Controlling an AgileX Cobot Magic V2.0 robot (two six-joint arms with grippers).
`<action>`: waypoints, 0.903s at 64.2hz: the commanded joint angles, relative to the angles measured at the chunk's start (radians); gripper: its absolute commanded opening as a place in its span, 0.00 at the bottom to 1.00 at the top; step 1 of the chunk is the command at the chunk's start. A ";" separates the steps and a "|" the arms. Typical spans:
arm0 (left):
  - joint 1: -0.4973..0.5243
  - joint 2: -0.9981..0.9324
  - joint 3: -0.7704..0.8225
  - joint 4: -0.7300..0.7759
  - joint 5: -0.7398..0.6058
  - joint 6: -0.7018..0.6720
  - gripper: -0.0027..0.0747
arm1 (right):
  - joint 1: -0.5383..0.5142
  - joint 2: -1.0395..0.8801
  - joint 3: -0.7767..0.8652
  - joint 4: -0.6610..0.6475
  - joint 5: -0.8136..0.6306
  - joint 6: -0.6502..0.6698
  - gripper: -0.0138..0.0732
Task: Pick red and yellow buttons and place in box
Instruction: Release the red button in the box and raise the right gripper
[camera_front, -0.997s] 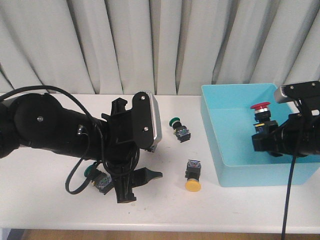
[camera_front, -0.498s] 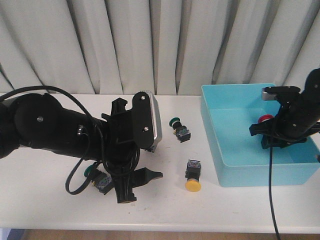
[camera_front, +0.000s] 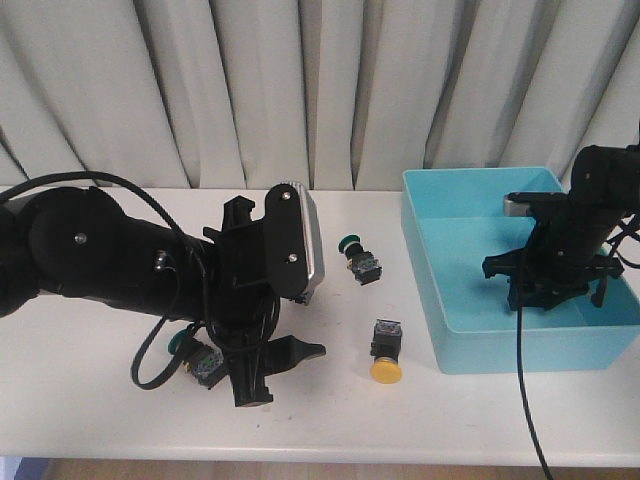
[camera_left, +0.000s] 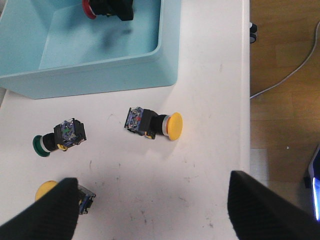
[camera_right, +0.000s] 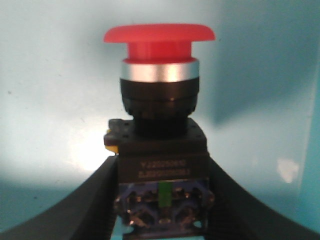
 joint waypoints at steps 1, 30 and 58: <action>-0.001 -0.033 -0.027 -0.027 -0.035 -0.011 0.79 | -0.006 -0.038 -0.030 -0.008 0.003 -0.006 0.44; -0.001 -0.033 -0.027 -0.027 -0.034 -0.011 0.79 | -0.006 -0.027 -0.030 -0.038 0.015 -0.008 0.69; -0.001 -0.008 -0.027 -0.027 -0.038 -0.031 0.79 | 0.186 -0.538 0.148 -0.038 -0.017 -0.045 0.65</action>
